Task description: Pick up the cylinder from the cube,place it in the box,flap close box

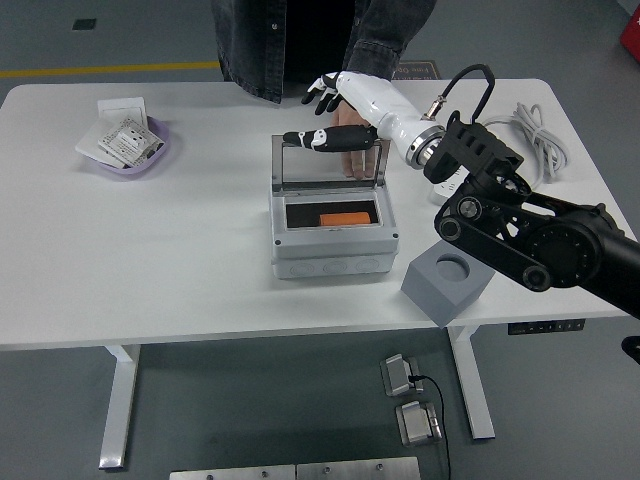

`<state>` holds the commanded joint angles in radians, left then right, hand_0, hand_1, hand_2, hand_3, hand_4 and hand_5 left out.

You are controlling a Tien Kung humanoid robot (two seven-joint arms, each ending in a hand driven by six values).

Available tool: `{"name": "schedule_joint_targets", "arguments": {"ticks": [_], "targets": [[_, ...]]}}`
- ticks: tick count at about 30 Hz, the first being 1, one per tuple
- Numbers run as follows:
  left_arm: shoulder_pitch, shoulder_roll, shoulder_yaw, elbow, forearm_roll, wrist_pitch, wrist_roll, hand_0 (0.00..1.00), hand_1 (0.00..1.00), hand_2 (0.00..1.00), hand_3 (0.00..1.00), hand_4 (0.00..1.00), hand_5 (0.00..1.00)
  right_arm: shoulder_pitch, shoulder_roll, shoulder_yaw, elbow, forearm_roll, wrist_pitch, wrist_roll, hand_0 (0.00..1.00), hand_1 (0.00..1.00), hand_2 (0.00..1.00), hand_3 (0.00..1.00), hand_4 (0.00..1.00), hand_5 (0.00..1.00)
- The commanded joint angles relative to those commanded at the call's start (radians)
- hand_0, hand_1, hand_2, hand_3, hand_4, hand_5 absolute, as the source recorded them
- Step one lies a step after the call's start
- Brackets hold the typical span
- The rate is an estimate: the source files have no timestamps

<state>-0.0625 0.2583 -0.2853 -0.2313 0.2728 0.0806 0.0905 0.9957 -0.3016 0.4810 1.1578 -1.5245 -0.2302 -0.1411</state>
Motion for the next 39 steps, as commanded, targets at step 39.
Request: {"name": "schedule_joint_targets", "arguments": {"ticks": [39], "targets": [[-0.002,0.002,0.002,-0.002,0.013,0.001,-0.001,0.620,0.646,0.572,0.558,0.573,0.095,-0.056,0.007,-0.177,-0.114,0.086,-0.091,0.064,0.688,0.558,0.582,0.666,0.953,0.753]]}}
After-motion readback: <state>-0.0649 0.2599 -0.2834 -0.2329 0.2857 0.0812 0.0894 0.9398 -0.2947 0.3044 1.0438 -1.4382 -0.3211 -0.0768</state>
